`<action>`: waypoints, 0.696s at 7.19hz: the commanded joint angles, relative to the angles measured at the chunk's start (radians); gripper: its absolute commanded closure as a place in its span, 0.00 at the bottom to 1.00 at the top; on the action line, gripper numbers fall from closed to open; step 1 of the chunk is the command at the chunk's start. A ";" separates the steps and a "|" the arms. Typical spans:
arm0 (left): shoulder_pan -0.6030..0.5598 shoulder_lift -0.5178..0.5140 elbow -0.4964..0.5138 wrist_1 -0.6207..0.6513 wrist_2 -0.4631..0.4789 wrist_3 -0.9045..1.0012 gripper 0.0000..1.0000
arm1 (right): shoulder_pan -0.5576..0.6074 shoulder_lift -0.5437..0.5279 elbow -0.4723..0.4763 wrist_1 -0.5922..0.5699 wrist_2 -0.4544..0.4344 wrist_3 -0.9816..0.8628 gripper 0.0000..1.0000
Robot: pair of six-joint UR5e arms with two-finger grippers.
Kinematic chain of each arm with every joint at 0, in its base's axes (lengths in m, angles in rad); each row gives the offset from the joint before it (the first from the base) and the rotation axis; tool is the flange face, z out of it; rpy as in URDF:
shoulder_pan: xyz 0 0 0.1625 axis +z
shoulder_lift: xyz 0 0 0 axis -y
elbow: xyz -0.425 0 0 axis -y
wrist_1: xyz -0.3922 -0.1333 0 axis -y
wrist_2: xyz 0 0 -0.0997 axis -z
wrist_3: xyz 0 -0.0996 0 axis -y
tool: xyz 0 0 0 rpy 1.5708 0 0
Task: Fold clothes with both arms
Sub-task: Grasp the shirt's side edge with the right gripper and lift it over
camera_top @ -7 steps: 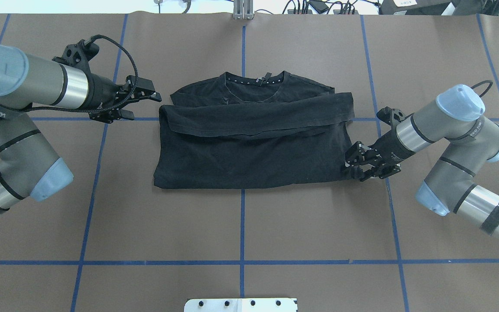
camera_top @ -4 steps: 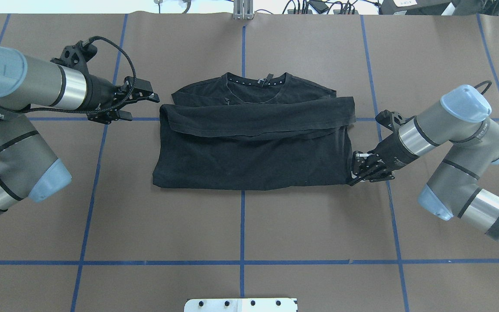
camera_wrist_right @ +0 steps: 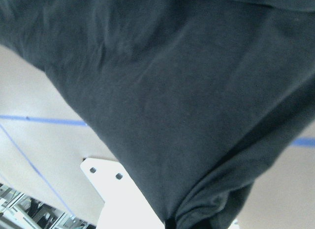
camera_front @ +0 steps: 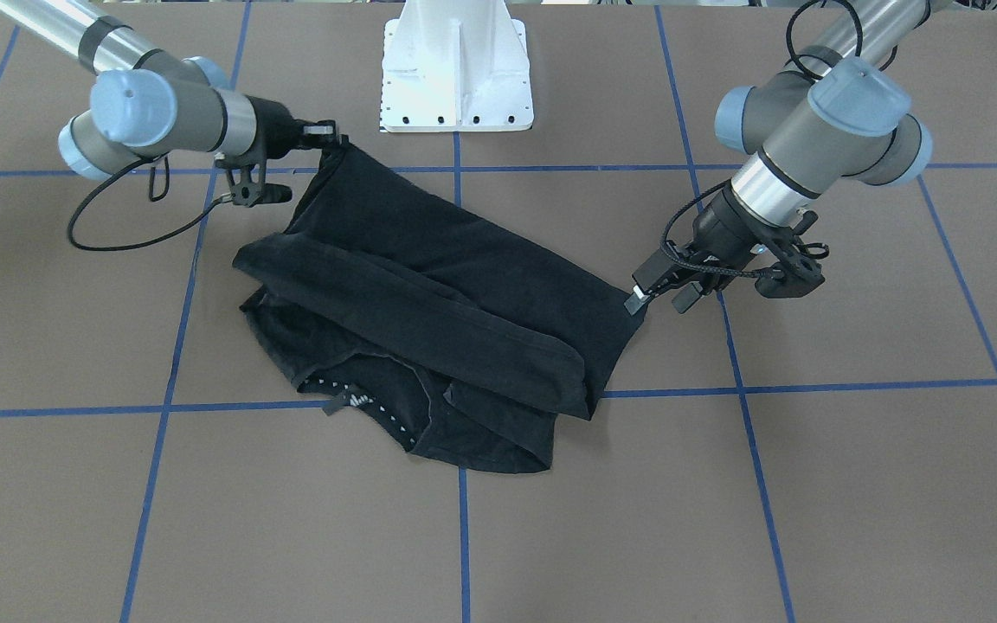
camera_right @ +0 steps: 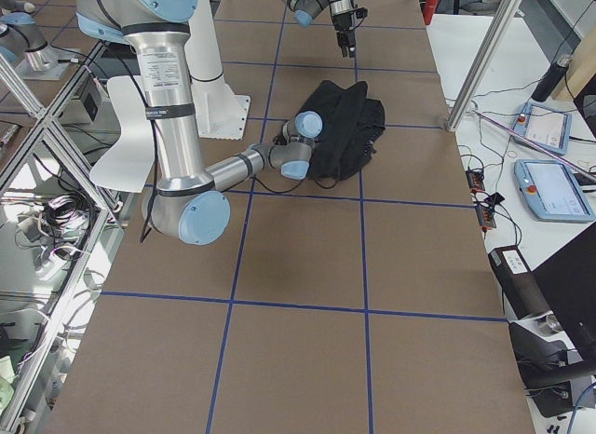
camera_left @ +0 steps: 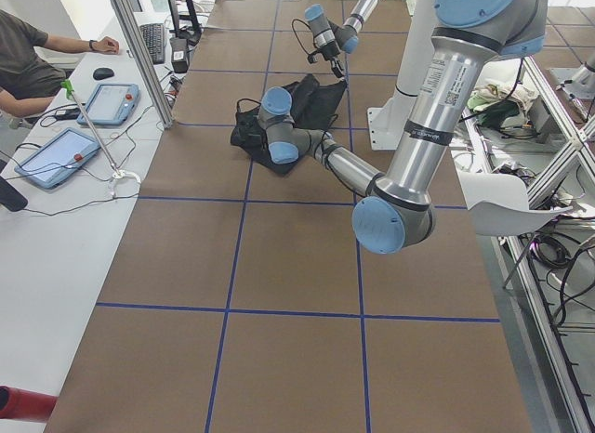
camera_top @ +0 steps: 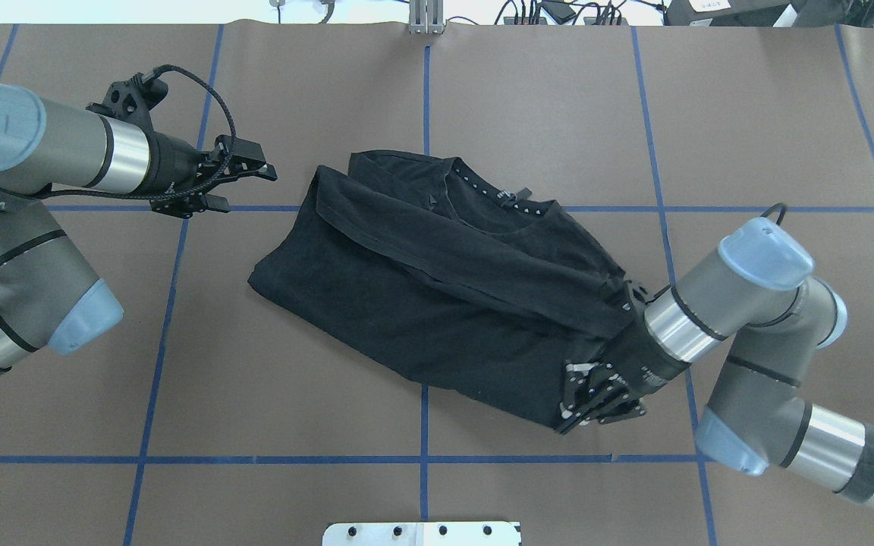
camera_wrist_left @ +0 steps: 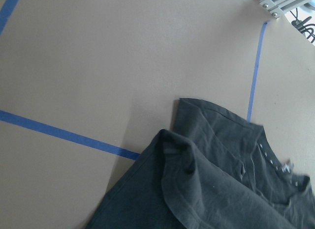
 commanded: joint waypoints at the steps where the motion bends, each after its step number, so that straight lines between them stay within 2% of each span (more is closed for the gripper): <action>1: 0.004 0.007 0.000 0.000 -0.002 0.000 0.00 | -0.090 0.121 0.006 -0.009 -0.008 0.182 0.11; 2: 0.013 0.004 0.000 -0.002 0.008 0.002 0.00 | -0.065 0.119 0.006 -0.004 -0.037 0.175 0.00; 3: 0.033 0.002 0.000 -0.003 0.008 0.002 0.00 | 0.016 0.118 0.000 -0.004 -0.072 0.169 0.00; 4: 0.075 0.002 0.011 -0.003 0.046 0.000 0.00 | 0.093 0.119 -0.021 -0.006 -0.106 0.167 0.00; 5: 0.099 0.003 0.041 -0.003 0.093 0.000 0.00 | 0.135 0.119 -0.024 -0.006 -0.176 0.125 0.00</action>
